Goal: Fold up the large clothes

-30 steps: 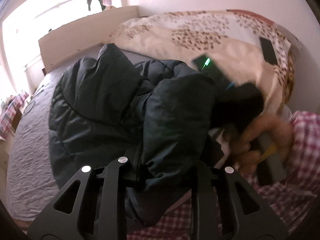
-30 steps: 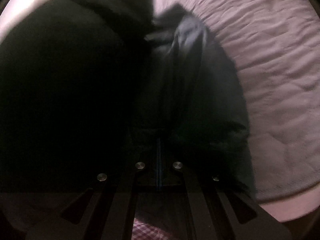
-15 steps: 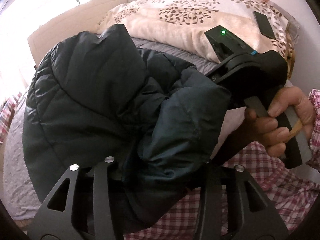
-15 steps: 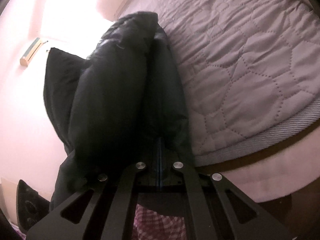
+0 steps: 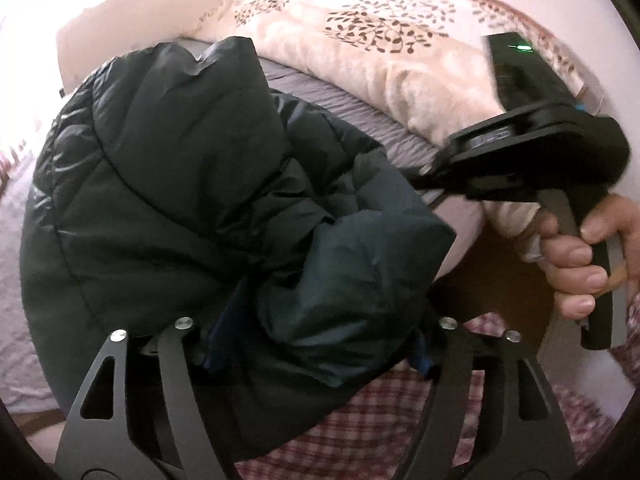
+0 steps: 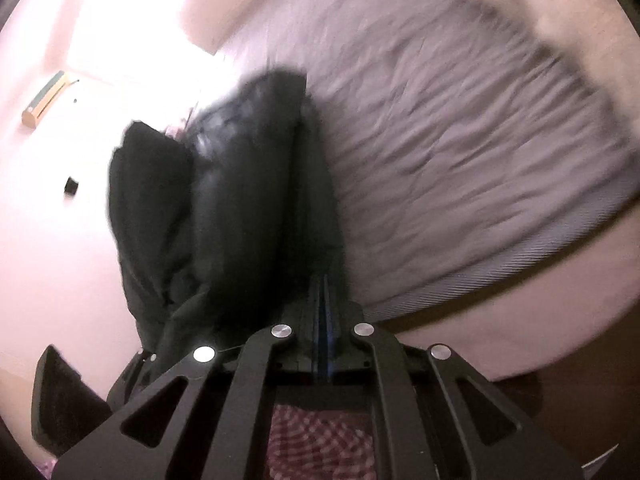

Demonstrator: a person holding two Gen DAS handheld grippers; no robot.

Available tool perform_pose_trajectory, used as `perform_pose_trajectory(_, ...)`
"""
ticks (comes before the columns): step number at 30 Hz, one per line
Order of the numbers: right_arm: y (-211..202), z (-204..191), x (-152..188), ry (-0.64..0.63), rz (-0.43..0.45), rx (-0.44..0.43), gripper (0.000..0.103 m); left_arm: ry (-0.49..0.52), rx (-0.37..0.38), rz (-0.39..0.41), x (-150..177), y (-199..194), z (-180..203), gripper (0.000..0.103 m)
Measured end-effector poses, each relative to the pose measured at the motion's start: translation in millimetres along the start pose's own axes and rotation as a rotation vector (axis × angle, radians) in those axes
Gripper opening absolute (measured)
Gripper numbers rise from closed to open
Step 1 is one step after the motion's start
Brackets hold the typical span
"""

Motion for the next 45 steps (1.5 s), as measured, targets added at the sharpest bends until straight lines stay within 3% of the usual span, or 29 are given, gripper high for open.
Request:
perform_pose_trajectory(5,-59,-49,-6,-0.087,0.139,-0.013,0.005,-0.024,0.070,-0.014,-3,-8,-2,0.073)
perform_pose_trajectory(8,-60,-98,-26,-0.169,0.156,-0.064,0.005,-0.015,0.114,-0.007,1,-12,-5,0.075)
perform_pose_trajectory(11,-37,-153,-37,-0.235,0.120,-0.086,0.005,-0.020,0.141,0.003,3,-10,-7,0.075)
perform_pose_trajectory(16,24,-198,-58,-0.296,0.008,-0.028,0.005,-0.009,0.218,0.010,7,-15,-10,0.075)
perform_pose_trajectory(19,60,-195,-66,-0.294,-0.038,0.100,0.005,-0.010,0.308,-0.006,9,-24,-19,0.075)
perform_pose_trajectory(22,99,-165,-69,-0.229,-0.102,0.187,0.000,-0.019,0.401,-0.021,12,-38,-34,0.075)
perform_pose_trajectory(26,118,-139,-63,-0.170,-0.111,0.194,0.000,-0.039,0.474,-0.011,13,-62,-62,0.075)
perform_pose_trajectory(33,122,-127,-45,-0.217,-0.046,0.257,0.000,-0.124,0.469,-0.025,12,-75,-106,0.075)
perform_pose_trajectory(40,124,-111,-32,-0.158,0.004,0.252,0.000,-0.102,0.422,-0.047,15,-76,-113,0.075)
perform_pose_trajectory(45,125,-119,-28,-0.211,0.008,0.305,0.000,-0.152,0.364,-0.007,21,-79,-117,0.075)
Point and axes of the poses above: each gripper's, at about its wrist camera, not at the fingertips, and y roughly the way its jaws point, z to its right, x to its underside, the point moved 2 cm from there along y, roughly the way its jaws point, and after that the axes turned 9 degrees about -y, right-handed, at the moved point
